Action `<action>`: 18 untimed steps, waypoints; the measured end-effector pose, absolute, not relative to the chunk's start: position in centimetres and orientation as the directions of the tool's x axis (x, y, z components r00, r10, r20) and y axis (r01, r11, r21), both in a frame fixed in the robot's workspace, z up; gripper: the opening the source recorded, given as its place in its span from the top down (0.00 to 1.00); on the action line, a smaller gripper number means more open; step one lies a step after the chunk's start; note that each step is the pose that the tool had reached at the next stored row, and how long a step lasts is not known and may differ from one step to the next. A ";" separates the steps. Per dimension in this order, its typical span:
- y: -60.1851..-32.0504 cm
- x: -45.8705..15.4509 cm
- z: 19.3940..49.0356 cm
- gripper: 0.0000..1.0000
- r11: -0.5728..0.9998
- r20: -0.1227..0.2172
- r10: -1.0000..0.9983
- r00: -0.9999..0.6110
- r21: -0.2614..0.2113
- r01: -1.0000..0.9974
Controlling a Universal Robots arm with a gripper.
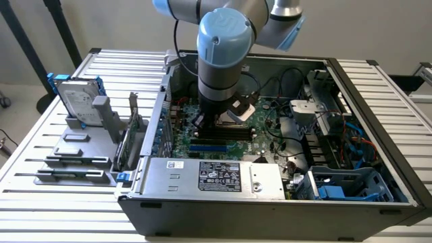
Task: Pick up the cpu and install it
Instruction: 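Install the first cpu locking lever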
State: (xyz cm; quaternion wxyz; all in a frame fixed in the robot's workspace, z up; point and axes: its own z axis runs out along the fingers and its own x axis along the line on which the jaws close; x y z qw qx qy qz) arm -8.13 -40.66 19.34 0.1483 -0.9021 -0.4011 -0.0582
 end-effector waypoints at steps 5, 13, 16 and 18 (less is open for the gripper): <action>-40.6 -8.1 20.2 0.89 -0.634 0.224 0.707 0.671 -0.220 0.741; -38.8 -8.2 21.2 0.89 -0.636 0.214 0.710 0.671 -0.212 0.742; -37.8 -8.3 21.4 0.89 -0.635 0.209 0.714 0.668 -0.207 0.744; -37.4 -8.4 21.5 0.89 -0.632 0.205 0.719 0.664 -0.204 0.747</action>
